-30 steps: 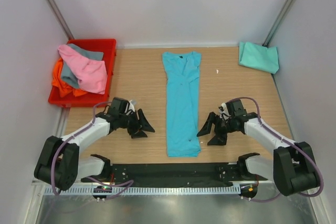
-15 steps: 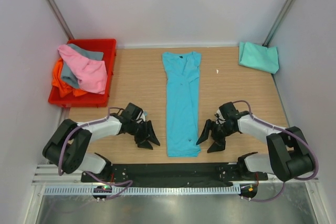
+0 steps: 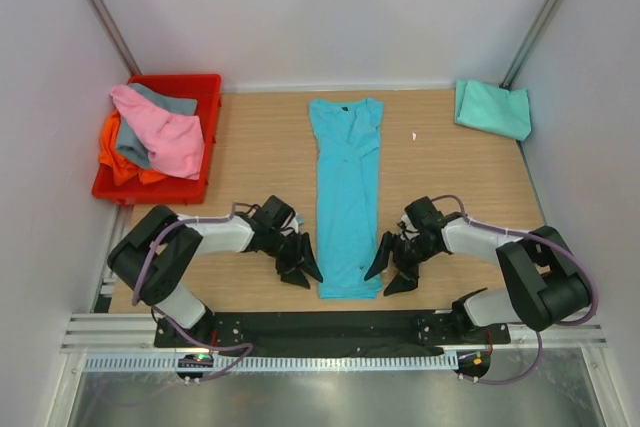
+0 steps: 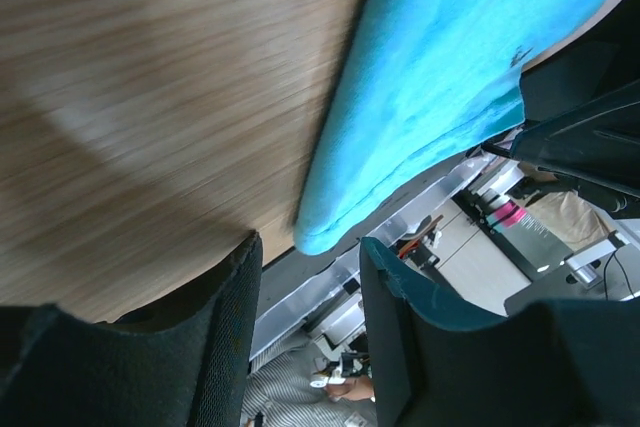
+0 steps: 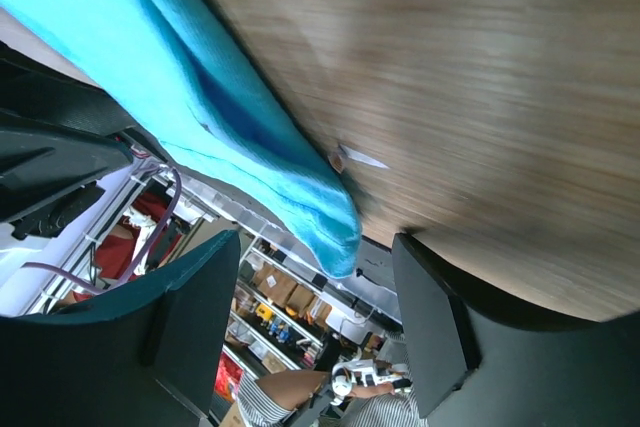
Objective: Fold and stack the t-shirts
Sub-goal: Fold the tshirt
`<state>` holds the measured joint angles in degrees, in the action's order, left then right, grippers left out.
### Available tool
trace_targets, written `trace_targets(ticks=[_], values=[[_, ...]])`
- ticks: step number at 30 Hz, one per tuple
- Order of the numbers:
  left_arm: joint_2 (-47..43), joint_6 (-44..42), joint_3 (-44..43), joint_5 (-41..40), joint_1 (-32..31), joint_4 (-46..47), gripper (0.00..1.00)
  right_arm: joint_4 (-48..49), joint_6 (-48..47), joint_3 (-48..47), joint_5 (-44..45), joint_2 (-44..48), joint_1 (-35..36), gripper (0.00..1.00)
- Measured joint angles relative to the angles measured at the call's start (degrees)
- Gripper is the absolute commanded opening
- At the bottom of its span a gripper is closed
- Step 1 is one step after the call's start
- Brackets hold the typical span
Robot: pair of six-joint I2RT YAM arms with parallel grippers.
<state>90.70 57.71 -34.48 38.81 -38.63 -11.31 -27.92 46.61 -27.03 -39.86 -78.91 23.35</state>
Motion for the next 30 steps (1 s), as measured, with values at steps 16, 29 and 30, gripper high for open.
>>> trace_targets(ticks=[16, 29, 30], values=[[4.7, 0.7, -2.9, 0.9, -4.4, 3.0, 0.30, 2.9, 0.8, 0.7, 0.7, -0.4, 0.3, 0.50], [6.2, 0.8, -3.0, 0.8, -5.6, 4.6, 0.00, 4.3, 1.4, 0.7, 0.7, -1.0, 1.9, 0.01], [6.2, 0.6, -3.0, 0.8, -5.6, 4.5, 0.00, 4.3, 1.4, 0.7, 0.7, -0.9, 1.9, 0.01]])
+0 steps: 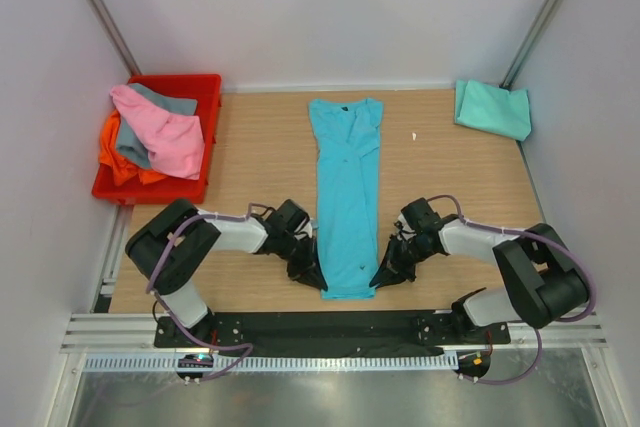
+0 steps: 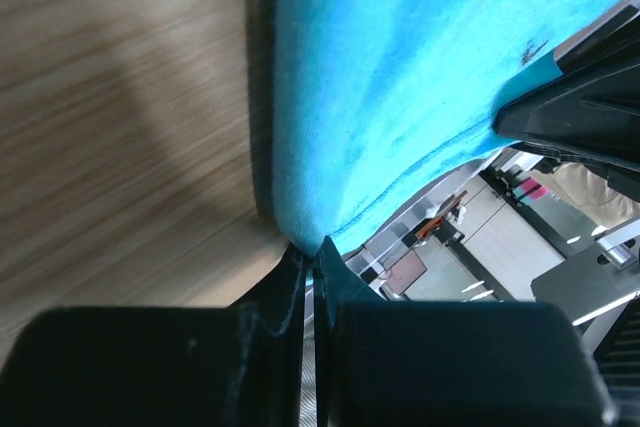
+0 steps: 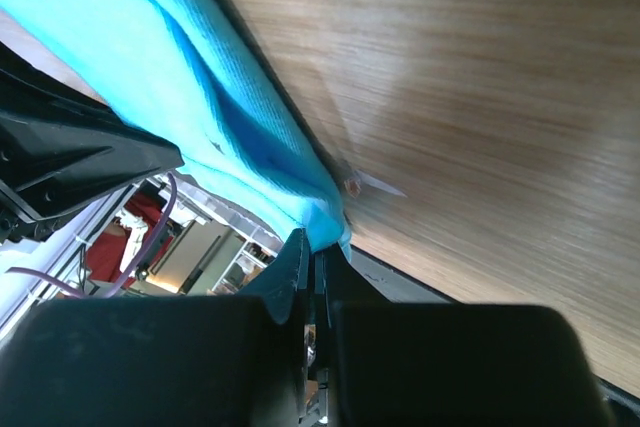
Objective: Fold and stack the t-shirts
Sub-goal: Fold the tshirt
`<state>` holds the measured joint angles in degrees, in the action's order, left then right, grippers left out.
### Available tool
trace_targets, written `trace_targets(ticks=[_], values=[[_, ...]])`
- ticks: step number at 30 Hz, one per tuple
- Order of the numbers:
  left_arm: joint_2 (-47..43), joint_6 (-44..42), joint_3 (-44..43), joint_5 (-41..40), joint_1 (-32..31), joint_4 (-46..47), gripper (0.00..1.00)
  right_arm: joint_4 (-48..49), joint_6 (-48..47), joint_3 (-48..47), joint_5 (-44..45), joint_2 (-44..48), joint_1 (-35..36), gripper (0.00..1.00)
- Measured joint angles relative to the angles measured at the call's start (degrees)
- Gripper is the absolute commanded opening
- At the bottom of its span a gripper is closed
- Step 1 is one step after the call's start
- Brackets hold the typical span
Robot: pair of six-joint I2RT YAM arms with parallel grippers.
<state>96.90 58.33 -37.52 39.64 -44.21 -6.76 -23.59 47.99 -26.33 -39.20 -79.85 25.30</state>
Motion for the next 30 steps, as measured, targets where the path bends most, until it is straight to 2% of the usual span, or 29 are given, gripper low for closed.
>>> trace_targets(ticks=[8, 15, 23, 30], values=[[-0.9, -3.5, -6.9, 0.1, 2.1, -3.7, 0.00, -0.9, -1.4, -2.3, -0.5, 2.8, -2.8, 0.01], [-1.0, -8.2, -17.4, 0.4, 6.2, -8.6, 0.00, -2.8, -5.7, -12.3, -0.5, 2.4, -8.2, 0.02], [2.6, -12.5, -27.0, -0.9, 11.5, -12.4, 0.00, -2.6, -12.4, -29.9, 0.0, -7.4, -14.0, 0.02], [9.1, -14.9, -35.7, -2.5, 17.2, -12.7, 0.00, -1.9, -15.4, -35.1, 0.4, -17.0, -16.1, 0.01]])
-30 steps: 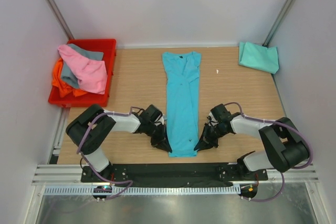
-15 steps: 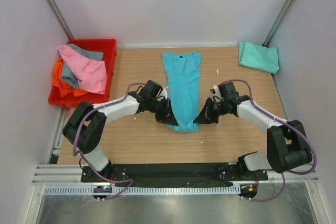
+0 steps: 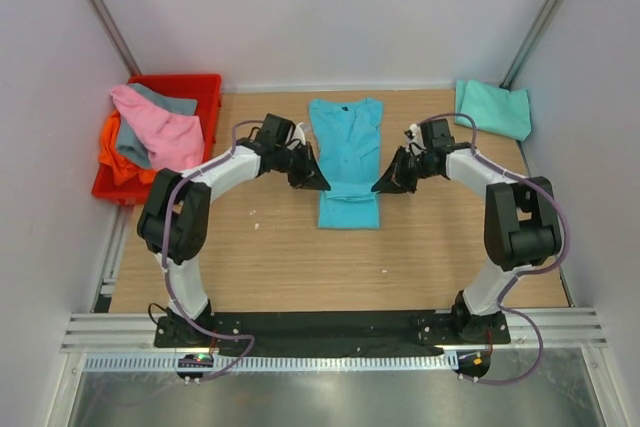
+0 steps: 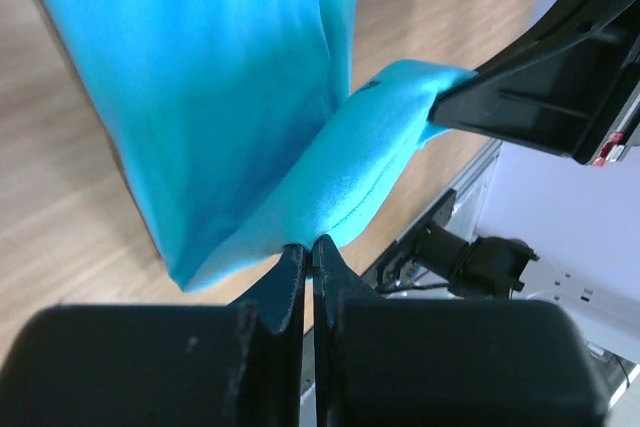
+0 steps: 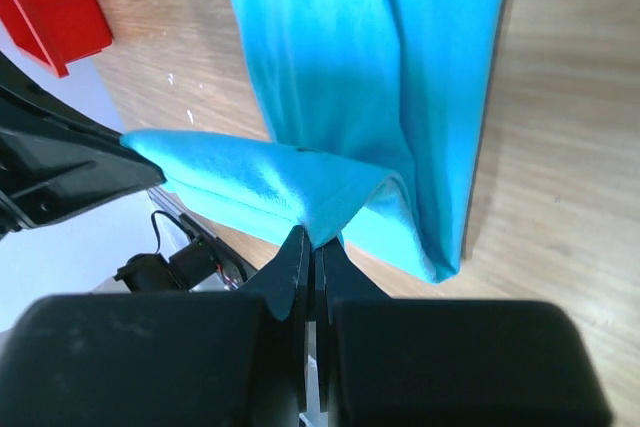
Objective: Fold and stack the t-shirts
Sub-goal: Fold the tshirt
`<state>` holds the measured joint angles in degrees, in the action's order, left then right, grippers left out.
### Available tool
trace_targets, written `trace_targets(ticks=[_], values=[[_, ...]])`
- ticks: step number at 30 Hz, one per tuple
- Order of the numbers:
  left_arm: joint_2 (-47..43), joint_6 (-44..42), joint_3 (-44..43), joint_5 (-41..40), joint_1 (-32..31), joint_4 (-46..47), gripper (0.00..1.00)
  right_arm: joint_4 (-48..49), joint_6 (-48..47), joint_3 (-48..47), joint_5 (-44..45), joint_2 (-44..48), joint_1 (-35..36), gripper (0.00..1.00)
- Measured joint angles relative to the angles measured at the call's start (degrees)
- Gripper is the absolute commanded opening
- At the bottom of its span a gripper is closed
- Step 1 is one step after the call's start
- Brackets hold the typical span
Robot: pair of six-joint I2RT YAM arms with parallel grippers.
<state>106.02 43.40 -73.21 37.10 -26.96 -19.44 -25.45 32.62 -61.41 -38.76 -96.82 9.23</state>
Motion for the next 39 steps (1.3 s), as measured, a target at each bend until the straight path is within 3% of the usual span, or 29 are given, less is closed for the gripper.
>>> trace_targets(ticks=[10, 26, 27, 28, 29, 30, 31, 33, 36, 39], values=[[8.3, -2.2, -8.0, -1.0, 2.8, -0.1, 0.00, 1.1, -2.8, -11.8, -0.5, -10.8, -0.5, 0.01], [21.4, -3.4, -23.4, -2.6, 5.6, 1.3, 0.00, 5.6, -1.2, -22.9, -0.8, -20.3, -1.9, 0.01], [22.0, -3.4, -23.6, -2.8, 5.6, 1.4, 0.02, 6.0, -0.9, -23.5, -0.8, -21.0, -1.9, 0.01], [22.5, -3.4, -23.9, -3.0, 5.6, 1.5, 0.17, 6.4, -0.8, -23.9, -0.8, -21.6, -1.9, 0.02], [23.1, -3.7, -24.2, -3.5, 5.6, 1.6, 0.22, 6.8, -0.7, -24.4, -0.9, -22.3, -1.9, 0.09], [23.6, -3.8, -24.7, -4.0, 5.6, 1.5, 0.25, 7.3, -0.7, -24.8, -0.9, -23.0, -1.9, 0.27], [24.1, -3.8, -25.5, -4.5, 5.7, 1.3, 0.33, 7.4, -0.4, -25.2, -1.0, -23.6, -1.9, 0.34], [24.6, -4.4, -27.0, -5.4, 5.8, 1.2, 0.39, 7.1, -1.0, -25.9, -0.7, -24.6, -1.9, 0.50], [24.4, -4.8, -29.3, -5.6, 6.1, 1.5, 0.43, 6.8, -2.4, -25.8, 0.3, -24.6, -2.0, 0.64], [22.6, -4.3, -28.9, -4.7, 6.5, 1.9, 0.45, 8.0, -3.5, -22.7, 1.4, -22.1, -2.6, 0.63]])
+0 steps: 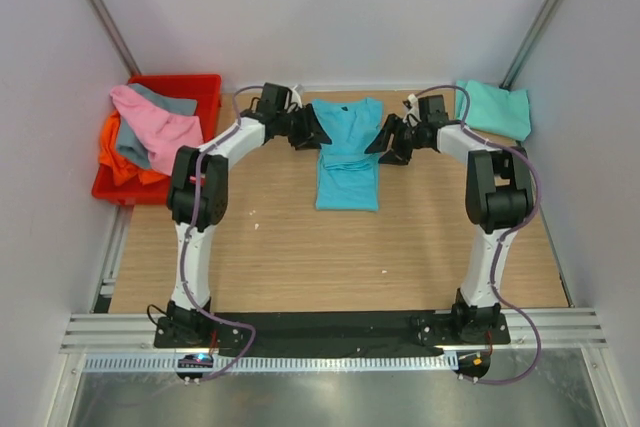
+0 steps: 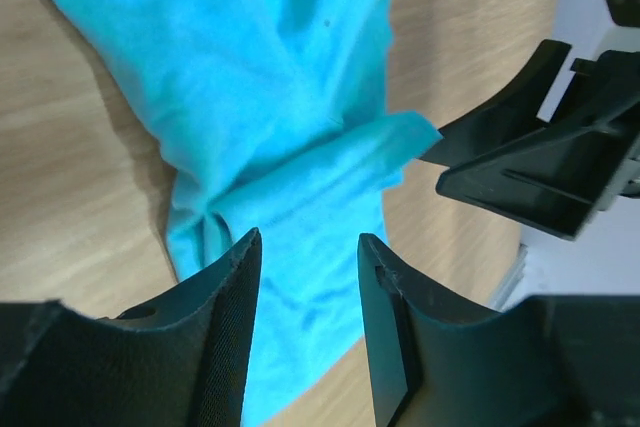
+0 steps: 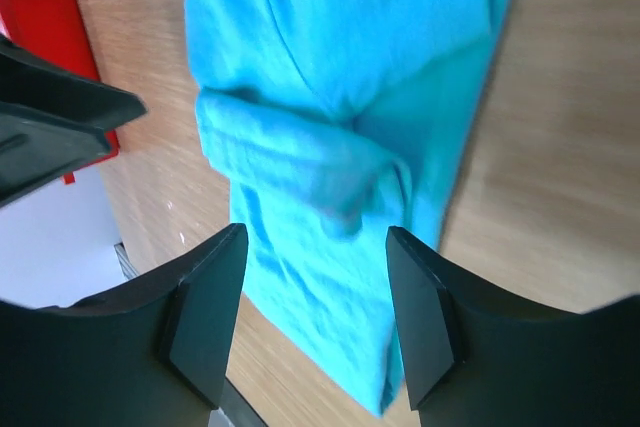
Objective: Fold and stack the t-shirts
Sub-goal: Fold the tshirt
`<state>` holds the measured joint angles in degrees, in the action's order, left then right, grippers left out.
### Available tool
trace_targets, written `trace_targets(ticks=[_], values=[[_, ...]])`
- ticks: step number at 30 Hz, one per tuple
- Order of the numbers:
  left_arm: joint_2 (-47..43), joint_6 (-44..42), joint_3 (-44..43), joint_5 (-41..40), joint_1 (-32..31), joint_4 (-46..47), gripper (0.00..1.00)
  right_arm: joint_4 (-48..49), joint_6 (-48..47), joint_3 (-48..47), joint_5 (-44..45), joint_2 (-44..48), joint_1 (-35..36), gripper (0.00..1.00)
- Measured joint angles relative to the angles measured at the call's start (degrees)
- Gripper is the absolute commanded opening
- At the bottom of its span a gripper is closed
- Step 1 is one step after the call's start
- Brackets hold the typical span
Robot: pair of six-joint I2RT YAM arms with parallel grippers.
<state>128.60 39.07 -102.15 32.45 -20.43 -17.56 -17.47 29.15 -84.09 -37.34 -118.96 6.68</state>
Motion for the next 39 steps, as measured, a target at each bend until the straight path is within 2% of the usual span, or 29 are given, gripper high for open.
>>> trace_targets(ticks=[4, 8, 16, 27, 39], values=[[-7.3, 1.8, 7.5, 3.4, 0.6, 0.3, 0.45, -1.9, -1.9, 6.4, 0.5, 7.8, -1.3, 0.63], [-13.4, 2.5, 15.5, 7.7, 0.7, -1.0, 0.44, -5.5, -4.1, 8.3, -1.7, 13.3, -2.1, 0.60], [-14.6, 0.9, 29.9, 11.6, 0.7, -5.9, 0.47, -10.9, -6.4, 19.2, -6.9, 12.7, -1.8, 0.57], [-14.3, 0.9, 31.1, 11.6, 0.0, -6.1, 0.50, -13.2, -7.0, 21.4, -8.4, 10.4, 0.9, 0.56], [-9.4, 2.8, 29.2, 13.6, -0.7, -5.1, 0.50, -13.2, -7.2, 21.3, -10.6, 7.1, 3.3, 0.56]])
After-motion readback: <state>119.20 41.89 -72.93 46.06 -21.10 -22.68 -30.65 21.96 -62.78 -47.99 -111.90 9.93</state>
